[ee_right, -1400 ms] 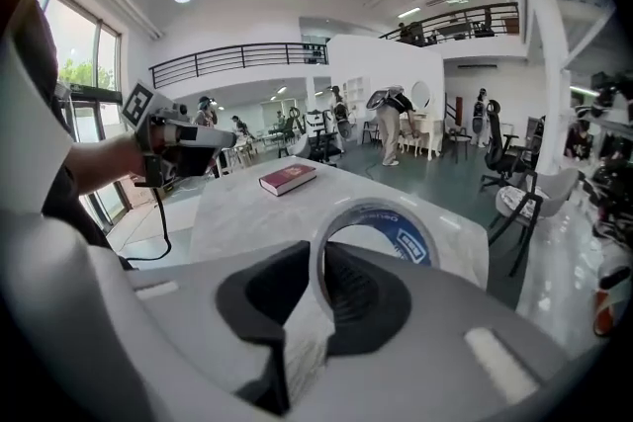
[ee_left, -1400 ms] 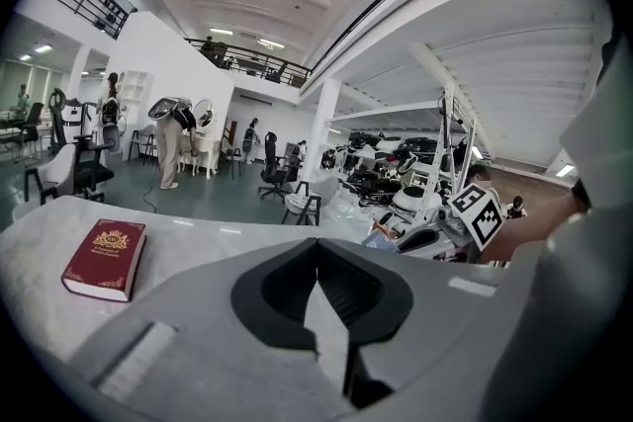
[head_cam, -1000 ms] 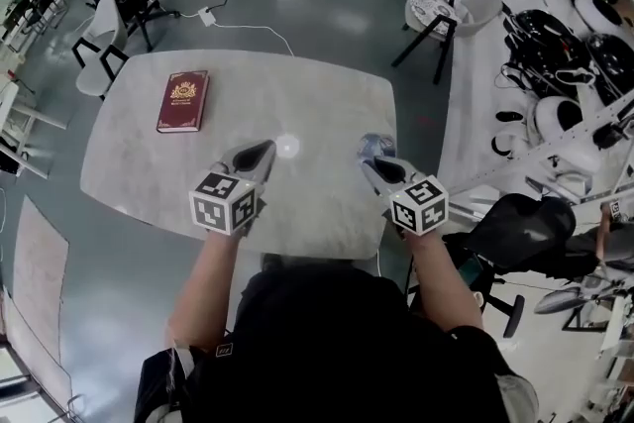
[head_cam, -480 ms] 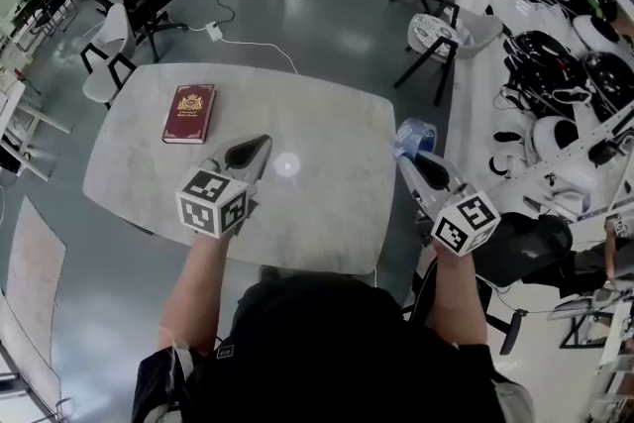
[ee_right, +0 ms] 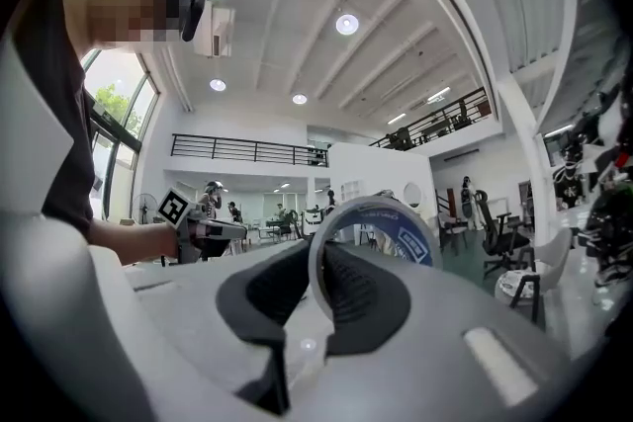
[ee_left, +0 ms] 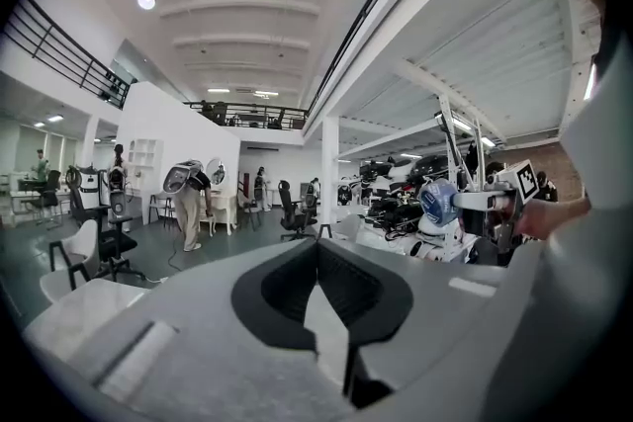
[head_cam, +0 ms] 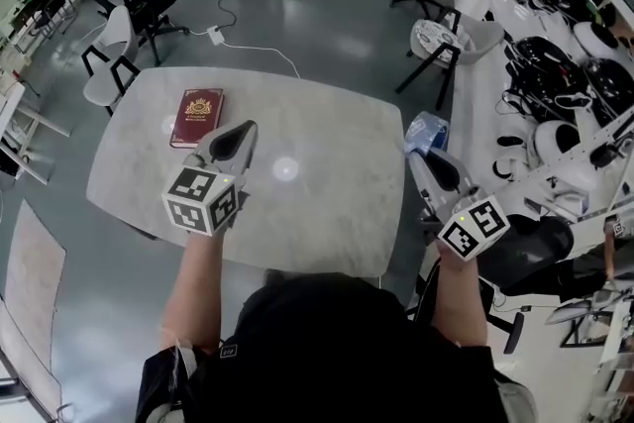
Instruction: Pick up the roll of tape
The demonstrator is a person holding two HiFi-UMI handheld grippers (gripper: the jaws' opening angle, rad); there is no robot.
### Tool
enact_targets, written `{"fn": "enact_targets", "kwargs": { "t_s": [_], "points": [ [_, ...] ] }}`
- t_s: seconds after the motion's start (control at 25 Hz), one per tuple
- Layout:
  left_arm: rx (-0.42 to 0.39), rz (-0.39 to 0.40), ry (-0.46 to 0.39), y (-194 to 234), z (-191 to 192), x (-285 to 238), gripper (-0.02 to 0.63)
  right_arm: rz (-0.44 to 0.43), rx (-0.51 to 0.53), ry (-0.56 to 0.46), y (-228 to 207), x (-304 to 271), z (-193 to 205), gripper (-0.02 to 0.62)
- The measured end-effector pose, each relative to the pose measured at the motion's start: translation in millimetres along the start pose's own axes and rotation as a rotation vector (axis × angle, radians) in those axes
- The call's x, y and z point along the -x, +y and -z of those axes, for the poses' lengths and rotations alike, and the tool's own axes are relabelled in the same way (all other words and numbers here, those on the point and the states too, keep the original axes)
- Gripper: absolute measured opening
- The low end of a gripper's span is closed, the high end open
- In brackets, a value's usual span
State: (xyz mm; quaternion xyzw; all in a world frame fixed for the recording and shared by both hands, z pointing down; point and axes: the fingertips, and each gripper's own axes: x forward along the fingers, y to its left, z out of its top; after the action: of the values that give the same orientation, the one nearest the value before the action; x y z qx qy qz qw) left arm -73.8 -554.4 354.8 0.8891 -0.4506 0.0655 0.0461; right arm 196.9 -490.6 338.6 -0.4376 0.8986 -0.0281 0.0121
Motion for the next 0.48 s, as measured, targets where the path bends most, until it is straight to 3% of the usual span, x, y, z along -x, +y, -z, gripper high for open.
{"fn": "enact_targets", "kwargs": {
  "t_s": [0.48],
  "points": [
    [0.027,0.023,0.030,-7.2,21.5,0.3,0.011,-0.024,-0.035,0.039,21.5,-20.3,26.9,0.046]
  ]
}}
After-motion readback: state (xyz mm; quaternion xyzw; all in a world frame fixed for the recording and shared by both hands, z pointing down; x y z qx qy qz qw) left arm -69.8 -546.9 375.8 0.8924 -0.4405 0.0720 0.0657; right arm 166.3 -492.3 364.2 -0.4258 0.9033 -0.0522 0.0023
